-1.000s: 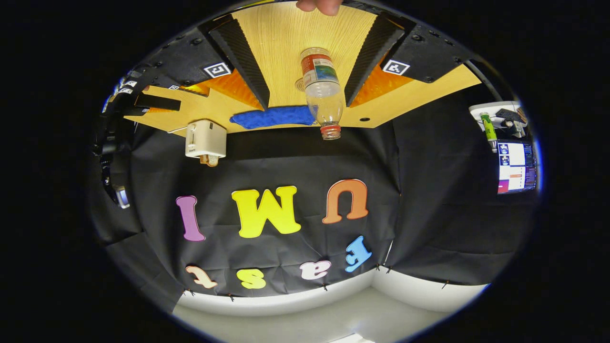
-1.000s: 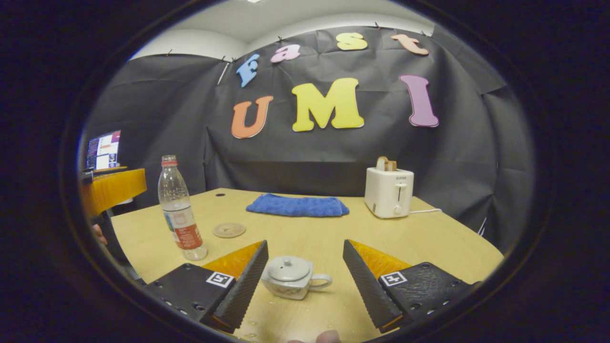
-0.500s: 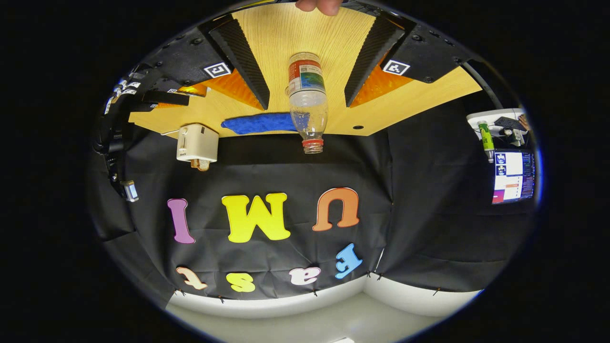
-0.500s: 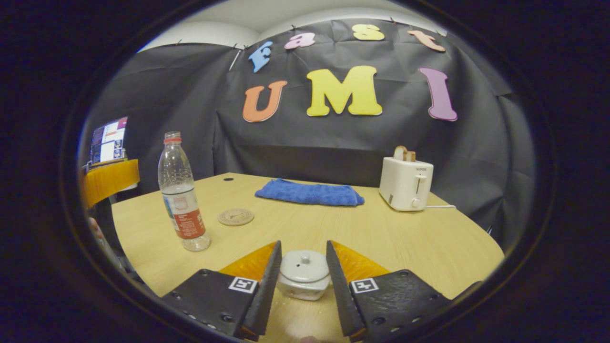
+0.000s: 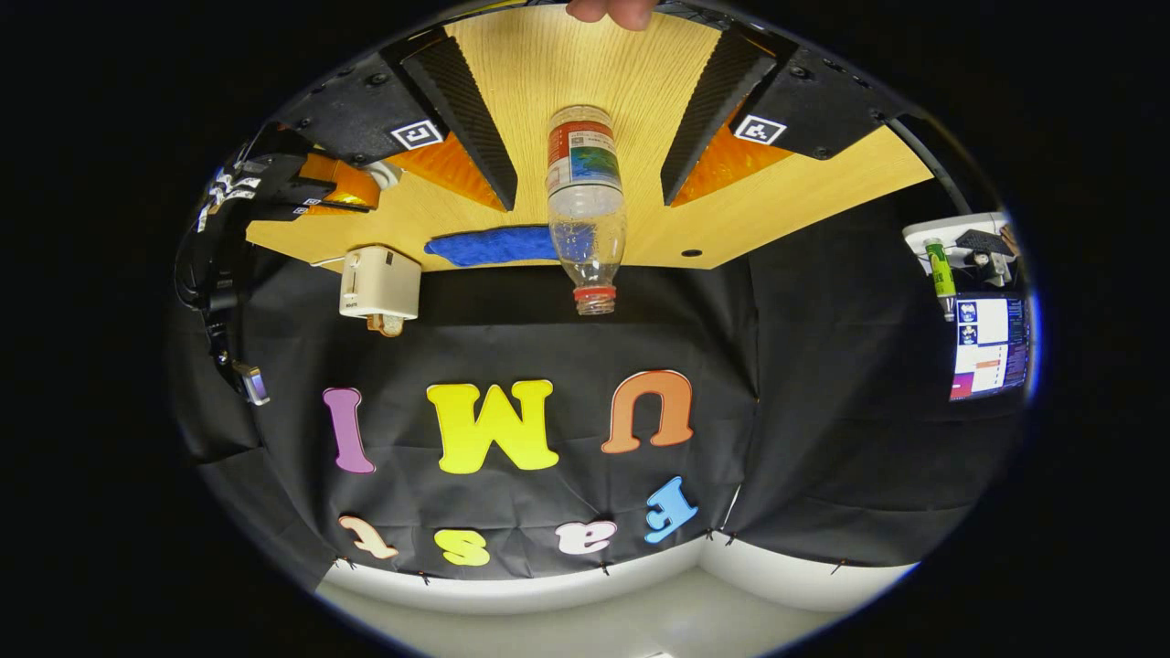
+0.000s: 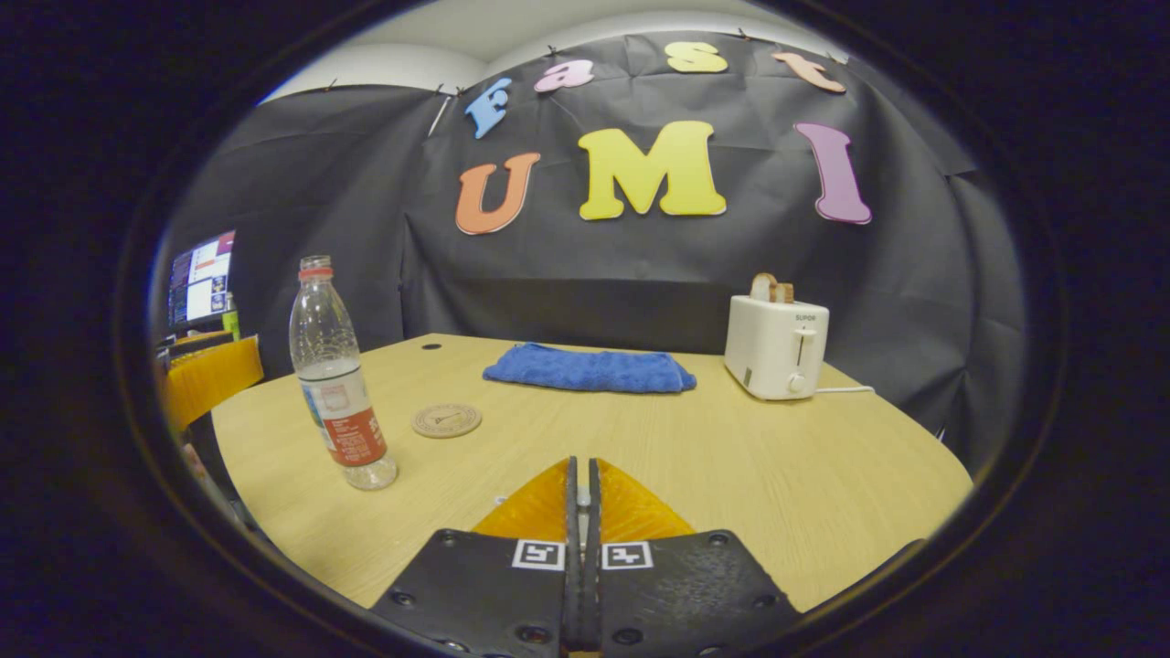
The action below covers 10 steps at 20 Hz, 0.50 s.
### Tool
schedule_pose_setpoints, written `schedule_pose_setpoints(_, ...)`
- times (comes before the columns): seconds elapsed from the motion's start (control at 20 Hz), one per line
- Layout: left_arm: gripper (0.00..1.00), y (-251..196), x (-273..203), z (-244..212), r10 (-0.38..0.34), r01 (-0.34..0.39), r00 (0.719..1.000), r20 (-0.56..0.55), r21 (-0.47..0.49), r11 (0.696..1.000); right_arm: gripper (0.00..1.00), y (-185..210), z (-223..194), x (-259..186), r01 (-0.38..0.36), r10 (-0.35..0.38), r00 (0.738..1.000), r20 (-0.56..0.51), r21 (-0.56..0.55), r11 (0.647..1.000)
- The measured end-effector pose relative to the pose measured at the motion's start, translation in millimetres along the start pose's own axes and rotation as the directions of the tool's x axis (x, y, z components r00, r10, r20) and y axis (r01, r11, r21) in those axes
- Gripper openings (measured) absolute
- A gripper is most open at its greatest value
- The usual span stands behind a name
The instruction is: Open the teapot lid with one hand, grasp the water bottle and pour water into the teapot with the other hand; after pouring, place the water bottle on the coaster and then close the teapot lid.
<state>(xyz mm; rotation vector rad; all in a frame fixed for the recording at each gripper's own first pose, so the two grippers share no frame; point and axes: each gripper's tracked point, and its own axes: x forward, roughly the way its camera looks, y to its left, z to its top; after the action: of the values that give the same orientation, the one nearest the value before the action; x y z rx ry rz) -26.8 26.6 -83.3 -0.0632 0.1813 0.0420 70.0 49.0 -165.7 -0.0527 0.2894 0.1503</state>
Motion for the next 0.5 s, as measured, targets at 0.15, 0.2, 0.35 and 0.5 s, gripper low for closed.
schedule_pose_setpoints(0.15, 0.99, 2.1, 1.5, -8.4, -0.004, 0.004, 1.000, -0.020, 0.001, 1.000, 0.00, -1.3, 11.0, -2.7, -0.019, 0.019, 0.999, 0.027, 0.033, 0.999)
schedule_pose_setpoints(0.2, 0.99, 1.9, 1.6, -11.4, -0.006, 0.006, 1.000, -0.025, 0.005, 1.000, 0.00, -2.2, 17.5, -4.1, -0.024, 0.022, 0.999, 0.045, 0.043, 0.999)
schedule_pose_setpoints(0.35, 0.99, -2.2, 3.4, -16.9, -0.029, 0.030, 0.999, -0.036, 0.004, 1.000, 0.00, -7.3, 34.5, -8.5, -0.027, 0.024, 0.997, 0.073, 0.035, 0.999)
schedule_pose_setpoints(0.5, 0.99, -9.6, 9.6, -28.8, -0.075, 0.074, 0.995, -0.069, -0.016, 0.997, 0.00, -13.3, 42.0, -16.0, -0.025, 0.022, 0.996, 0.085, 0.030, 0.999)
